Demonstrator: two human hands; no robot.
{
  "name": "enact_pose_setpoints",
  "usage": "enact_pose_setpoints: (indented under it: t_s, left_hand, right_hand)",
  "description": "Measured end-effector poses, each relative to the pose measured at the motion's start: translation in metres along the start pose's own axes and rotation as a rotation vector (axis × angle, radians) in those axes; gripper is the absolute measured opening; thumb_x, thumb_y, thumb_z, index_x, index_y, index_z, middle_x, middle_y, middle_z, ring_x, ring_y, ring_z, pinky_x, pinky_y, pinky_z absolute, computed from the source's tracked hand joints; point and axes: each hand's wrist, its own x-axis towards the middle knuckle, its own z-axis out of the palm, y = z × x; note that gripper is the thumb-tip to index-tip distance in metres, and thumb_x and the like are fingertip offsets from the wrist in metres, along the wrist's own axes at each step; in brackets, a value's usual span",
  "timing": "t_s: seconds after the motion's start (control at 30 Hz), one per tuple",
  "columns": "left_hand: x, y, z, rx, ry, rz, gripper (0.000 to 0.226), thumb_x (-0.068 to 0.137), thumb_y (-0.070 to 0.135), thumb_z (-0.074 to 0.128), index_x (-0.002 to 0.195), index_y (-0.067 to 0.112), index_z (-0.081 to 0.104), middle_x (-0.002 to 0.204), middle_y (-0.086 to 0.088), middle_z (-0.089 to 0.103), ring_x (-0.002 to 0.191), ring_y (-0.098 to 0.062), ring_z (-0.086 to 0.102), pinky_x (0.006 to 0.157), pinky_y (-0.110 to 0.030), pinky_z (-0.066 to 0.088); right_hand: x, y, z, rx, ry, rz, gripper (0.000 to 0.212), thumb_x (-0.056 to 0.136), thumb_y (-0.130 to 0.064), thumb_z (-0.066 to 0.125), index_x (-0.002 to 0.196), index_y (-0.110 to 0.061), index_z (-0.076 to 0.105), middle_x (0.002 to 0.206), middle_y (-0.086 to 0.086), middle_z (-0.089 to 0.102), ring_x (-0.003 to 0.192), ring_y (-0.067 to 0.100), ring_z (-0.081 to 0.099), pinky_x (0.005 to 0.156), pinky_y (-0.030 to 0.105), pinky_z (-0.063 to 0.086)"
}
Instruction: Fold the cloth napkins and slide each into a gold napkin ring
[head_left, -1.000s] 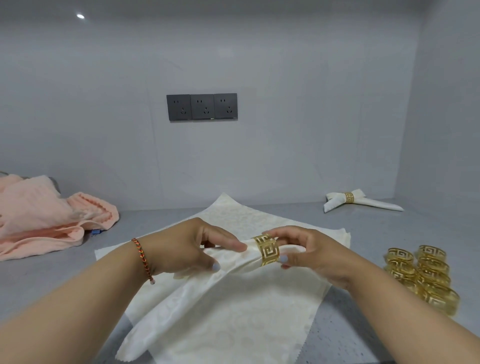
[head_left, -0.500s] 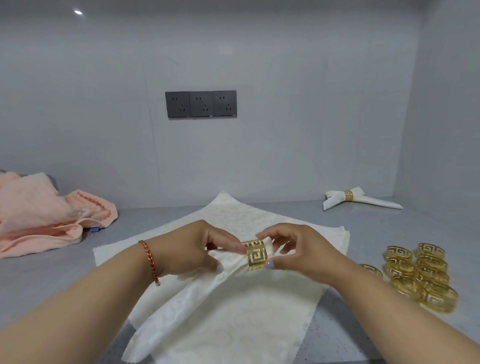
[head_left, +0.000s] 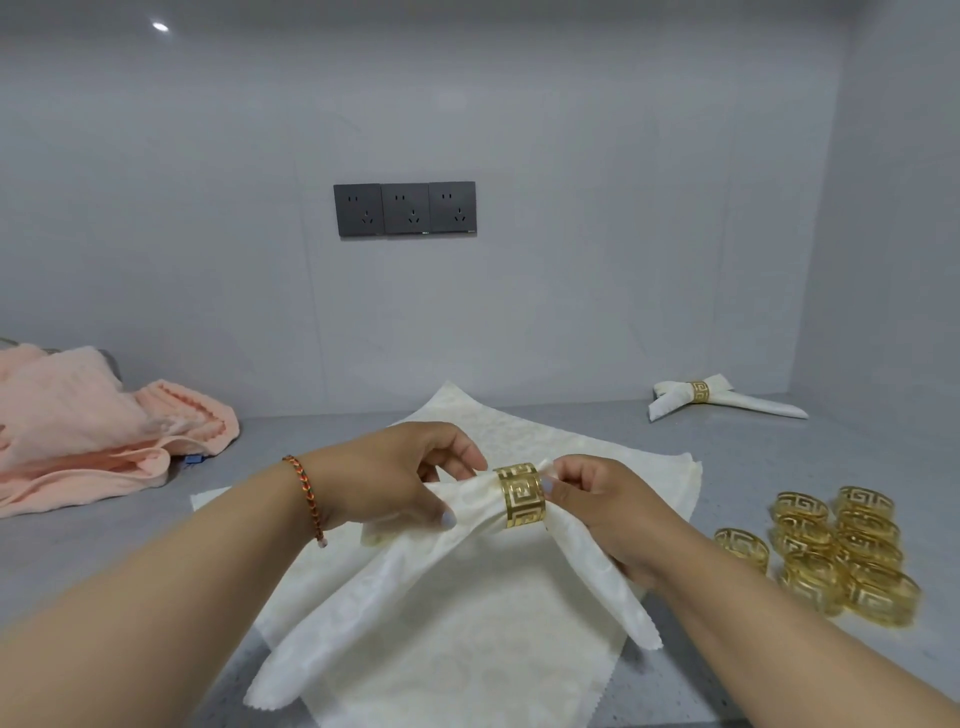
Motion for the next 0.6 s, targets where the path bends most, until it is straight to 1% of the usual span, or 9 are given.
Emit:
enact_pose_setpoints:
  t_s: [0.1,0.17,0.23,0.27,0.3,0.37,0.43,0.5,0.6]
  left_hand:
    - [0.005,0.009,-0.002,-0.073,-0.076,-0.050,0.059,0.062,0.015,0.074,0.119,0.026,0.061,0.114,0.002,0.066,0.088,-0.011,0.058,0.079,-0.024,0.049]
    - [0.009,0.017,0.001,-0.121,-0.119,-0.100,0.056,0.064,0.035,0.076,0.118,0.027,0.064,0.111,-0.001,0.069,0.088,-0.013,0.059,0.085,-0.030,0.048]
    - [0.015,0.022,0.005,-0.051,-0.127,-0.130,0.060,0.061,0.060,0.072,0.112,0.028,0.070,0.116,-0.011,0.068,0.090,-0.017,0.056,0.089,-0.040,0.048]
    - [0.018,0.025,0.008,-0.030,-0.125,-0.135,0.065,0.060,0.067,0.070,0.110,0.025,0.071,0.117,-0.014,0.067,0.091,-0.018,0.057,0.093,-0.043,0.048]
    - [0.021,0.025,0.011,-0.024,-0.116,-0.137,0.069,0.058,0.068,0.070,0.107,0.020,0.072,0.113,-0.014,0.069,0.090,-0.019,0.058,0.094,-0.044,0.049]
    - [0.024,0.026,0.015,-0.005,-0.095,-0.138,0.071,0.055,0.067,0.072,0.098,0.011,0.072,0.088,-0.006,0.069,0.078,-0.018,0.054,0.077,-0.036,0.048]
    - [0.025,0.026,0.014,0.012,-0.084,-0.136,0.060,0.053,0.066,0.073,0.085,0.015,0.073,0.073,0.003,0.061,0.069,-0.016,0.049,0.068,-0.028,0.039]
    - [0.025,0.024,0.012,0.022,-0.069,-0.126,0.054,0.052,0.064,0.073,0.080,0.018,0.073,0.072,0.007,0.060,0.070,-0.013,0.049,0.070,-0.027,0.039]
    - [0.023,0.021,0.007,0.025,-0.038,-0.124,0.065,0.051,0.061,0.075,0.090,0.009,0.072,0.080,0.003,0.060,0.077,-0.013,0.050,0.077,-0.029,0.037]
  right_hand:
    - [0.001,-0.003,0.000,0.015,0.018,-0.013,0.021,0.091,-0.027,0.064,0.080,-0.010,0.069,0.079,0.006,0.059,0.076,0.017,0.045,0.073,0.032,0.031]
    - [0.001,-0.003,0.000,0.004,0.022,-0.016,0.021,0.092,-0.026,0.063,0.078,-0.011,0.068,0.078,0.006,0.057,0.075,0.018,0.043,0.073,0.033,0.029]
    - [0.001,-0.003,0.002,0.000,0.018,-0.022,0.021,0.092,-0.027,0.063,0.075,-0.015,0.069,0.077,0.007,0.054,0.075,0.019,0.039,0.071,0.033,0.026]
    - [0.000,-0.004,0.002,-0.006,0.026,-0.021,0.021,0.092,-0.027,0.064,0.076,-0.015,0.069,0.076,0.006,0.052,0.074,0.020,0.037,0.069,0.033,0.025]
    - [0.000,-0.005,0.002,-0.005,0.029,-0.019,0.020,0.092,-0.027,0.064,0.077,-0.015,0.068,0.075,0.006,0.052,0.073,0.020,0.037,0.067,0.033,0.025]
    - [-0.001,-0.005,0.001,0.012,0.033,-0.021,0.020,0.091,-0.025,0.065,0.078,-0.011,0.067,0.074,0.006,0.053,0.072,0.020,0.038,0.063,0.031,0.027]
    - [-0.001,-0.004,-0.001,0.031,0.039,-0.019,0.021,0.091,-0.022,0.065,0.078,-0.006,0.065,0.072,0.005,0.054,0.068,0.018,0.041,0.061,0.028,0.030]
    - [-0.001,-0.006,-0.004,0.052,0.058,-0.001,0.021,0.091,-0.019,0.064,0.073,-0.010,0.064,0.064,-0.001,0.055,0.059,0.011,0.045,0.056,0.022,0.033]
    - [-0.002,-0.009,-0.007,0.080,0.071,0.016,0.022,0.092,-0.019,0.063,0.070,-0.015,0.065,0.061,-0.003,0.056,0.054,0.009,0.045,0.053,0.022,0.034]
